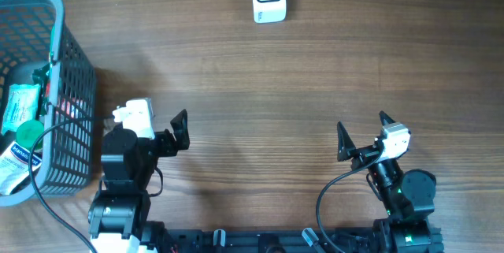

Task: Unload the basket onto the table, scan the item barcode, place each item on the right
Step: 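Reach the left gripper into the grey basket toward the green-capped jar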

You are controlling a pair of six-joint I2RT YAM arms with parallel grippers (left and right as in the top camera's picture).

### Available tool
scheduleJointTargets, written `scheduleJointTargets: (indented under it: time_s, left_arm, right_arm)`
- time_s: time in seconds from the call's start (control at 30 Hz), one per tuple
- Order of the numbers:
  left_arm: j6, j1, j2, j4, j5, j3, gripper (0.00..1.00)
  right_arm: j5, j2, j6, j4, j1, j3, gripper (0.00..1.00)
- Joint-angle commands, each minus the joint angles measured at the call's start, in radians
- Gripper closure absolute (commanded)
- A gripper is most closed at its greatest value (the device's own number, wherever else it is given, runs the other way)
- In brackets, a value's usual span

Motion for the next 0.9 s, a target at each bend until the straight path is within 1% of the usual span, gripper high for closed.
scheduleJointTargets:
  time_s: [0.0, 0.1, 0.27, 0.47, 0.7, 0.87]
  left_arm:
    - [-0.009, 0.008, 0.006, 0.011, 0.045, 0.019, 0.0]
    - [-0.009, 0.008, 0.007, 0.006, 0.05, 0.039, 0.0]
    - [-0.009, 0.008, 0.025, -0.036, 0.05, 0.141, 0.0]
    - [-0.009, 0.008, 0.1, -0.058, 0.05, 0.243, 0.0]
    - [-0.009, 0.008, 0.241, -0.133, 0.05, 0.391, 0.0]
    - [-0.008, 0.008, 0.271, -0.175, 0.051, 0.47, 0.0]
  right_arm:
    - [0.006, 0.0, -0.006, 0.006, -0.004, -0.001, 0.0]
    - [0.006, 0.0, -0.006, 0.006, -0.004, -0.001, 0.0]
    - [0.006, 0.0, -0.007, 0.006, -0.004, -0.001, 0.0]
    - [0.006, 0.0, -0.006, 0.006, -0.004, -0.001, 0.0]
    - [0.006, 0.0, -0.007, 0.006, -0.004, -0.001, 0.0]
    - [0.006, 0.0, -0.007, 0.006, -0.004, -0.001, 0.0]
